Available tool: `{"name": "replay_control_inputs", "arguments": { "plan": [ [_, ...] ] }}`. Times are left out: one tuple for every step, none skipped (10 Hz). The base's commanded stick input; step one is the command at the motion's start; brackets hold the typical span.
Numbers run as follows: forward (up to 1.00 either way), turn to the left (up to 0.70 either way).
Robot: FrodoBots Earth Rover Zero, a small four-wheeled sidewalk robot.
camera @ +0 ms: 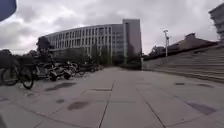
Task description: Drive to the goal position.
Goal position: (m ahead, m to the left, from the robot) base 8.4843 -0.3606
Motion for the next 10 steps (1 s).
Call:
{"name": "replay_control_inputs", "arguments": {
  "plan": [
    [0.70, 0.00],
    [0.70, 0.01],
    [0.70, 0.02],
    [0.70, 0.02],
    [0.70, 0.01],
    [0.70, -0.19],
    [0.70, -0.28],
    [0.70, -0.22],
    [0.70, -0.13],
    [0.70, -0.02]
  ]
}}
